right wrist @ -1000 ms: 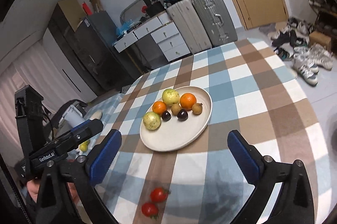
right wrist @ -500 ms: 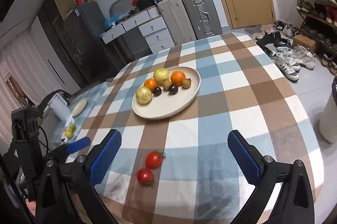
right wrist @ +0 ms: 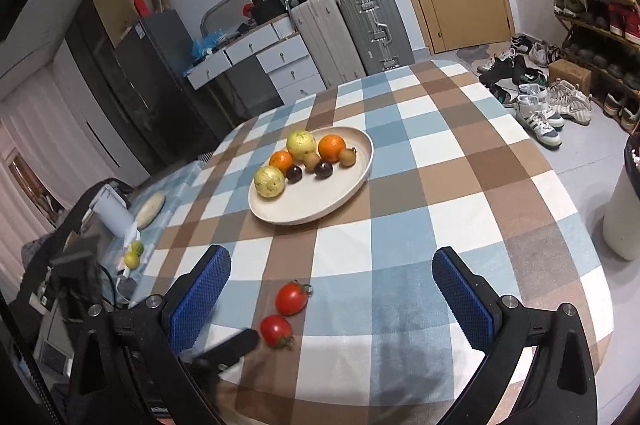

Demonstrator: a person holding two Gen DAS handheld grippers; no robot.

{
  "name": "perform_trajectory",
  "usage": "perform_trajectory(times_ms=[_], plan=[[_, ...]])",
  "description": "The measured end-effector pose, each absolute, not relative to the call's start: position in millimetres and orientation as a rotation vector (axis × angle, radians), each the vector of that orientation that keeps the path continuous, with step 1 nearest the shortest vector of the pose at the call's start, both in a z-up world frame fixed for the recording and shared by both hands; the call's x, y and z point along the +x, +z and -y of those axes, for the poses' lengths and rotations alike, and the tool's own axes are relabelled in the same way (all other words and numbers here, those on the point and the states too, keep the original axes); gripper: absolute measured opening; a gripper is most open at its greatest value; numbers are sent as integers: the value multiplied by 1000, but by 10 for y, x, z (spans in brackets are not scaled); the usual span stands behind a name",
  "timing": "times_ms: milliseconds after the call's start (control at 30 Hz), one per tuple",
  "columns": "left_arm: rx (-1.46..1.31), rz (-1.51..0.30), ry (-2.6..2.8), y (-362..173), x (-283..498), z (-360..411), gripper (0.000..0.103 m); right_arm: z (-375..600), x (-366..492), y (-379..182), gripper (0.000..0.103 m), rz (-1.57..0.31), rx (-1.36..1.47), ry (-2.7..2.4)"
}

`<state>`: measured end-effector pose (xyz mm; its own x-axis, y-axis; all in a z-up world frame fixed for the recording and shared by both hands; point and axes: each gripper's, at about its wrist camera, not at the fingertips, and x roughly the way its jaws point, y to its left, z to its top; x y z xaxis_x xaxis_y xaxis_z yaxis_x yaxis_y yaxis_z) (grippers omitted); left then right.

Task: Organize fruits
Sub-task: 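Move both grippers back to the two red tomatoes, then close the left gripper on a red tomato and lift it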

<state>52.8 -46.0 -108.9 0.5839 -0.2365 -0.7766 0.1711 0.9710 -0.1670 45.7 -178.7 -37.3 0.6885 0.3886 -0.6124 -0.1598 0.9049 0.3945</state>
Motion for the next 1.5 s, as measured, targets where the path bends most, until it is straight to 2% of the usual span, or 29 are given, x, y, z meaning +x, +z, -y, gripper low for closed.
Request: perform_trajectory(times_ms=[233,400,500,567,700,1133,1300,1500], plan=[[-25,-944,-241,-1217,577,592,101,1794,464,-370,103,-761,347,330],[19,-954,-251,-1271,597,674,85,1792,455,-362,103,-758,351,341],[28,-958,-266,-1288,594,697,70,1794,450,-360,103,-758,351,343],[26,-961,-268,-1294,598,692,55,1796,447,-361,103,-761,353,342],[-4,-979,-323,-1296,608,688,31,1803,449,-371,103,-768,357,342],[-56,-946,-331,-1141,572,550,29,1807,445,-402,103,-784,361,344],[-124,-832,-318,-699,566,192,29,1860,404,-357,103,-745,361,321],[-142,-758,-253,-305,681,-246,29,1828,492,-455,103,-808,372,318]])
